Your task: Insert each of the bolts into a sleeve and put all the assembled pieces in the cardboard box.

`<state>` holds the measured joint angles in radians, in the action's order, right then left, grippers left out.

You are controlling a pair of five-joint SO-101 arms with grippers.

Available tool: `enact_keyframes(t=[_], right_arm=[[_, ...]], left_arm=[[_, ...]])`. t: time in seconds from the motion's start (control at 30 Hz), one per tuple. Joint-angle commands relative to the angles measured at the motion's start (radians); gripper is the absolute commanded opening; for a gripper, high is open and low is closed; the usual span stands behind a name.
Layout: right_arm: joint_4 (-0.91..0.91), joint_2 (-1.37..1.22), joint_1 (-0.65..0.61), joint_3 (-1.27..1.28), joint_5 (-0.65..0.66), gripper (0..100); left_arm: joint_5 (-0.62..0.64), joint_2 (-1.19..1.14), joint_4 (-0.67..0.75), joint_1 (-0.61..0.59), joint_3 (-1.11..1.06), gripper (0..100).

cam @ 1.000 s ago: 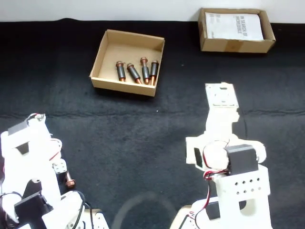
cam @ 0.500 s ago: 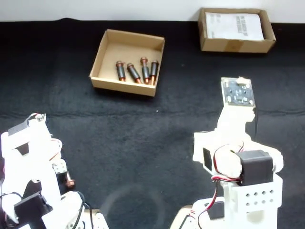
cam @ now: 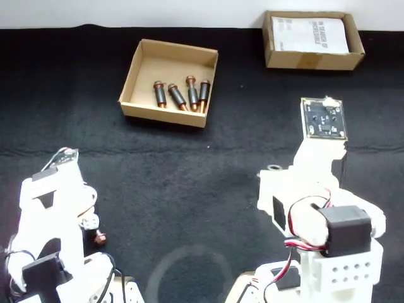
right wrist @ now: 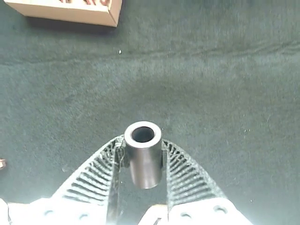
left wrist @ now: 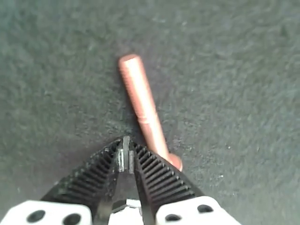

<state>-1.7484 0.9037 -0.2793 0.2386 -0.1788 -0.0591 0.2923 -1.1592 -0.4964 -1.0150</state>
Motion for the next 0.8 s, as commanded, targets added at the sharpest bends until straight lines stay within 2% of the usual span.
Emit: enact_keyframes(t=[0.0, 0.2, 0.43, 0.57, 0.7, 0.77], right_arm=[[-0.013, 0.002, 0.013, -0.054, -0.009, 0.8], [-0.013, 0.002, 0.013, -0.054, -0.009, 0.8], [-0.013, 0.002, 0.015, -0.05, -0.011, 0.8], [-0.008, 0.042, 0.015, -0.047, -0.011, 0.8], [-0.012, 0.127, 0.031, -0.012, -0.011, 0.8], [-0.012, 0.183, 0.071, 0.041, -0.011, 0.8]], left_arm=[[0.0, 0.031, 0.018, 0.079, 0.005, 1], [0.003, 0.039, 0.017, 0.269, 0.013, 1], [-0.002, 0.031, 0.025, 0.441, 0.15, 1], [-0.005, 0.031, 0.137, 0.498, 0.157, 1], [-0.006, 0.03, 0.282, 0.503, 0.156, 1], [-0.058, 0.03, 0.316, 0.503, 0.156, 1]])
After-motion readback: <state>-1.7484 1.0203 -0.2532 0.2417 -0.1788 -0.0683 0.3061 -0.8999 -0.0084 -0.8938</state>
